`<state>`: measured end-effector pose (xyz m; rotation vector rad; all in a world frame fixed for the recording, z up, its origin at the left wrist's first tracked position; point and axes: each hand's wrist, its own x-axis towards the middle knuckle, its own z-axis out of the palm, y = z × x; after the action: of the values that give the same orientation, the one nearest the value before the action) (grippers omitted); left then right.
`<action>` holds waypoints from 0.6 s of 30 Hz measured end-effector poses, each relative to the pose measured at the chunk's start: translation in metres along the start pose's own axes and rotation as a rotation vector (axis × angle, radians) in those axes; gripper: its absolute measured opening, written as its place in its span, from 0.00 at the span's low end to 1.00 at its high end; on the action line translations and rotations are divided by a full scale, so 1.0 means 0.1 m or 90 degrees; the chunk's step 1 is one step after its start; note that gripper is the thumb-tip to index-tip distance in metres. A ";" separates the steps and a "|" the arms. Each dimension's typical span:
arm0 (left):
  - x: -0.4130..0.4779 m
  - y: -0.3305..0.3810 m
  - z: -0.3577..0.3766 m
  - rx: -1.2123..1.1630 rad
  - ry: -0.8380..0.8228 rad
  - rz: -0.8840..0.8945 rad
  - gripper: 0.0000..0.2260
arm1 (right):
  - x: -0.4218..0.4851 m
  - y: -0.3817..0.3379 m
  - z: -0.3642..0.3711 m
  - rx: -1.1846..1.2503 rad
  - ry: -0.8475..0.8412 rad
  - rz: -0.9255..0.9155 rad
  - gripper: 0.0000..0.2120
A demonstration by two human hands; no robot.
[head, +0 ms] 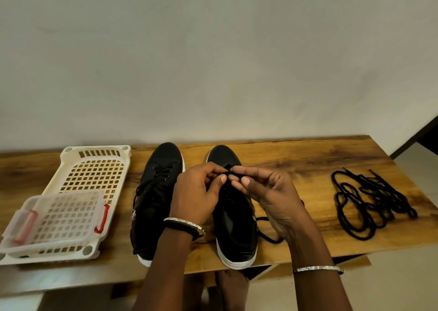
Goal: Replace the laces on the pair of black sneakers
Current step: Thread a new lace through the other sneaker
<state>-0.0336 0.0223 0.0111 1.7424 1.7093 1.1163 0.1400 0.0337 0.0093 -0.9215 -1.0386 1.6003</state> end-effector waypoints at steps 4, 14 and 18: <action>0.01 0.03 -0.03 -0.144 -0.034 -0.048 0.13 | 0.00 -0.01 0.03 -0.004 0.015 -0.006 0.12; 0.01 0.05 -0.03 -0.133 -0.095 -0.041 0.08 | 0.01 0.00 0.07 -0.159 0.082 -0.038 0.11; 0.00 0.04 -0.01 -0.035 -0.018 -0.054 0.08 | 0.01 0.00 0.01 -0.178 0.104 -0.031 0.10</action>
<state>-0.0325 0.0220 0.0148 1.6293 1.7040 1.0853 0.1388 0.0344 0.0097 -1.1838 -1.1781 1.3362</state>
